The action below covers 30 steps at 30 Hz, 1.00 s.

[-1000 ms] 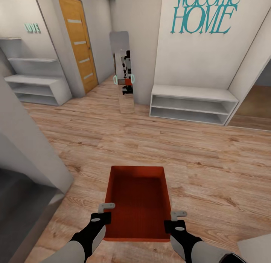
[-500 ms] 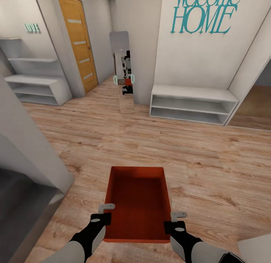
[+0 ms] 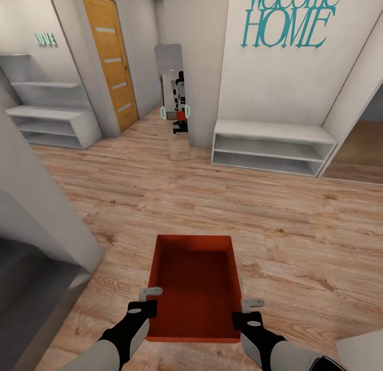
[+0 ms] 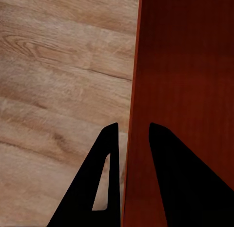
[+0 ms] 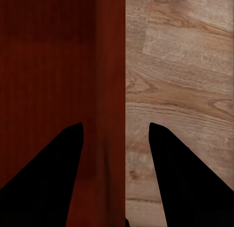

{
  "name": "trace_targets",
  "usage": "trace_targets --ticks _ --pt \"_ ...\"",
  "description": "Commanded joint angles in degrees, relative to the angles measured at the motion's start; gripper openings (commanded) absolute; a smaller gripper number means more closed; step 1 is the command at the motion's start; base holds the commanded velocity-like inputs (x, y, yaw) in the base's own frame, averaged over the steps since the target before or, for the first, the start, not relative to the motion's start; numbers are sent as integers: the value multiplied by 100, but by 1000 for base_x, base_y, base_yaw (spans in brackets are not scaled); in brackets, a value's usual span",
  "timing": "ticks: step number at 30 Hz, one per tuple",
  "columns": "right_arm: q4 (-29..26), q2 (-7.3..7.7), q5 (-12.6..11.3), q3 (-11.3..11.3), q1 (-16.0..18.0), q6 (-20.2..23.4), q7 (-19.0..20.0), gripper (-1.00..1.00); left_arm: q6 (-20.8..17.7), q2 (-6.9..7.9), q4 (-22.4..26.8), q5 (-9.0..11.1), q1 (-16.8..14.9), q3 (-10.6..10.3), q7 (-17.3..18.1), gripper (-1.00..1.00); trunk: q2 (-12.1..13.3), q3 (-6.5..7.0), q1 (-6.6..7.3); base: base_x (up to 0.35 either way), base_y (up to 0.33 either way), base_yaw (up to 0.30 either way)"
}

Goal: Move the two storage containers from the living room to the garage. In the garage, place one container on the floor and stack the other container on top of it (either order is fine).

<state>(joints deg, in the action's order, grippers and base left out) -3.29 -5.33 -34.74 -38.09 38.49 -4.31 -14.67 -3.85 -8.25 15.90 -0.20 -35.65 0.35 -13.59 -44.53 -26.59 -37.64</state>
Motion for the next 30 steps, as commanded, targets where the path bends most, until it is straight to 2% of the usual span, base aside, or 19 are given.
trace_targets --ticks 1,20,30 --pt "136 3 -112 -5 1 -15 -8 -100 -40 3 335 -108 -3 88 -38 -100 -5 -6 -1 62 7 0" --pt "136 2 -112 -5 1 -17 -4 -100 -39 8 335 -68 -3 88 -38 -100 -5 -6 -1 294 94 0" --pt "136 6 -112 -5 1 -20 -6 -100 -42 5 335 -68 -3 88 -38 -100 -5 -6 -1 321 12 0"
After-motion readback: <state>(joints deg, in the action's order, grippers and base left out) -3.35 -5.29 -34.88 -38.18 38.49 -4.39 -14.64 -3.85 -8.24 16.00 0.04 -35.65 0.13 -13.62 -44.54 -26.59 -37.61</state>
